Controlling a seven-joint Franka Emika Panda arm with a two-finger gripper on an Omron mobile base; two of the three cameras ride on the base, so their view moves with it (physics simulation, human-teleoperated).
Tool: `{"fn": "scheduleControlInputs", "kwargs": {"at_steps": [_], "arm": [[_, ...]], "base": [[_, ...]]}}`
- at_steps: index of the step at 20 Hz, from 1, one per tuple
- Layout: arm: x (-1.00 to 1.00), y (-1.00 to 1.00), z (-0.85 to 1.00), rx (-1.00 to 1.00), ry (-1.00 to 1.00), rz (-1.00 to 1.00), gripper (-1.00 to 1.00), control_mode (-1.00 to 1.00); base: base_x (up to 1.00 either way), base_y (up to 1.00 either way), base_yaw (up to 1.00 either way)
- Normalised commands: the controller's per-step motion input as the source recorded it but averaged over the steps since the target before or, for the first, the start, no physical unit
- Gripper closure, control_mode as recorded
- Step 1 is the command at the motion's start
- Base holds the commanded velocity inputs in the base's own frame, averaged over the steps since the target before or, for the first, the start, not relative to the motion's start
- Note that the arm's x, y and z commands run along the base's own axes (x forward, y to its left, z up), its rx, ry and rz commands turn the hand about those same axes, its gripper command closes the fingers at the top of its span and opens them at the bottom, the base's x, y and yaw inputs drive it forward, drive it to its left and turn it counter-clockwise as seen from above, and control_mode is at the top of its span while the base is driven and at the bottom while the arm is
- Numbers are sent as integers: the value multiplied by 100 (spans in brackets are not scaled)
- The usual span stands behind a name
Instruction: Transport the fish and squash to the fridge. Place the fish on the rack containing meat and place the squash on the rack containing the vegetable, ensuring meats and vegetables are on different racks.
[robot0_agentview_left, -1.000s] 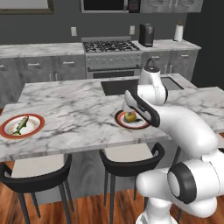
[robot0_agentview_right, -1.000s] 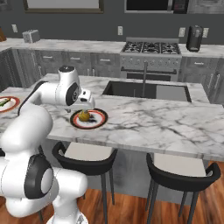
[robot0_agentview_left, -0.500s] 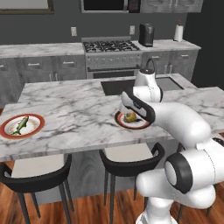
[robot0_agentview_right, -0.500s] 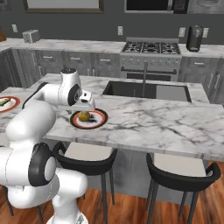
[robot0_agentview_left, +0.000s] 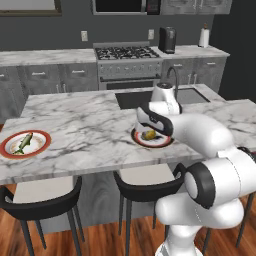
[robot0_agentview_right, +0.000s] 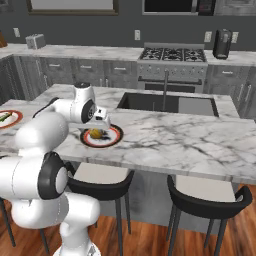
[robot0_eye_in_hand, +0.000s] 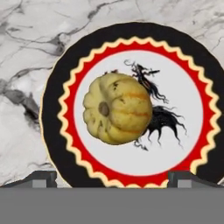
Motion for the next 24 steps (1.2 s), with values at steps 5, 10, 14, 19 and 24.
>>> {"fn": "scheduleControlInputs", "kwargs": {"at_steps": [5, 10, 14, 19, 24], "arm": [[28, 0, -20, 0, 1, 0, -100, -100], [29, 0, -15, 0, 1, 0, -100, -100], [27, 0, -19, 0, 1, 0, -100, -100], [3, 0, -18, 0, 2, 0, -100, -100], [0, 0, -23, 0, 7, 0, -100, -100]], "base": [[0, 0, 0], [0, 0, 0], [0, 0, 0], [0, 0, 0], [0, 0, 0]]}}
